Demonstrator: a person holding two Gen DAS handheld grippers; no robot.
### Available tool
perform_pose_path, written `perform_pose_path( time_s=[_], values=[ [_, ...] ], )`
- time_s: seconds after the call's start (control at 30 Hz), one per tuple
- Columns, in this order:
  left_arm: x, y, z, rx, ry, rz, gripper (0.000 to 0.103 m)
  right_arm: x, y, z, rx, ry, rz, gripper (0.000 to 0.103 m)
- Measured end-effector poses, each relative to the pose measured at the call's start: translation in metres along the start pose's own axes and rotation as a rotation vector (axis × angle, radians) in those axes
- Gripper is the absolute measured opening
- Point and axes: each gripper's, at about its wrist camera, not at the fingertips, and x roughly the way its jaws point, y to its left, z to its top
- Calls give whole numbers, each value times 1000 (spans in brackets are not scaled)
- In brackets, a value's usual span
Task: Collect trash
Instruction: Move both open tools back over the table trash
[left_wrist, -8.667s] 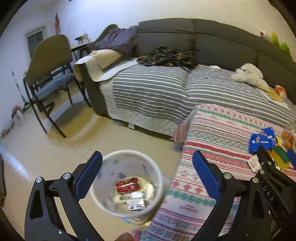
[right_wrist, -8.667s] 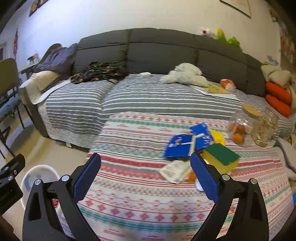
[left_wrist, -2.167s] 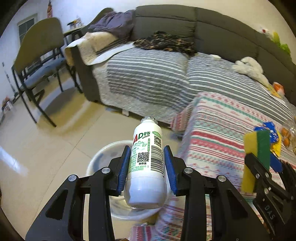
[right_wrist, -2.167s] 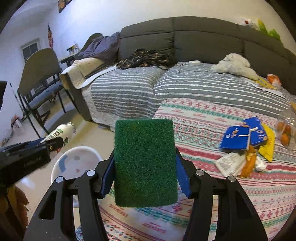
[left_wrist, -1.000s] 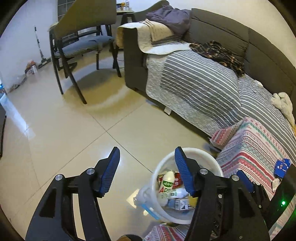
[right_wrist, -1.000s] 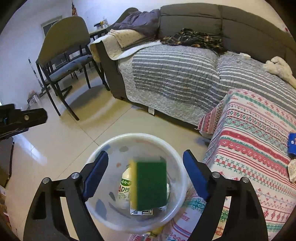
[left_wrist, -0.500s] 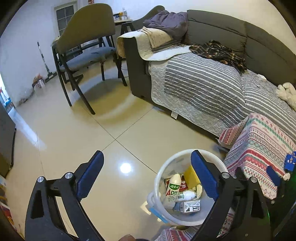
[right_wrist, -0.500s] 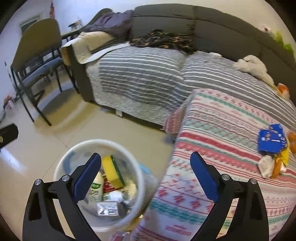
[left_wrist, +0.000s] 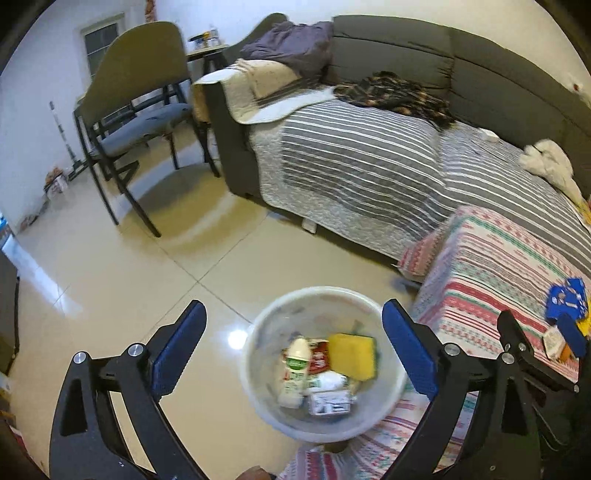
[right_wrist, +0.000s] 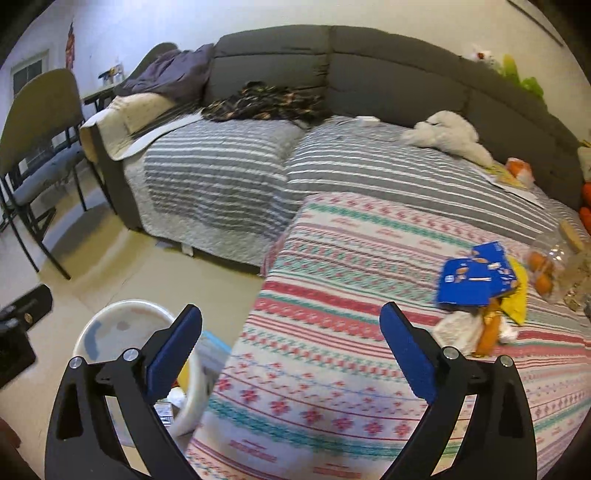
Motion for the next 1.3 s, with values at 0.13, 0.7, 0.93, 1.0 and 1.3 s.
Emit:
perform_pose_path(
  time_s=[0.13,0.7,0.93,1.0,1.3],
  values=[
    [-3,-22,-3,41,-12,-7,92,-8,-19,1,17,-31,-34,94],
    [-10,-109,-12,121,-20,-93,92,-12,-118,-10,132,-41,-159,94],
    [-14,-158,-20,169,-23,-136,92,-16,-164,-17,169,-33,-214,94],
    [-14,-170,-22,178,-21,-143,92,-17,-177,-18,184,-30,-229,94],
    [-10,-227,-37,248,6,-183,92,-13,-234,-25,248,17,-281,94]
  ],
)
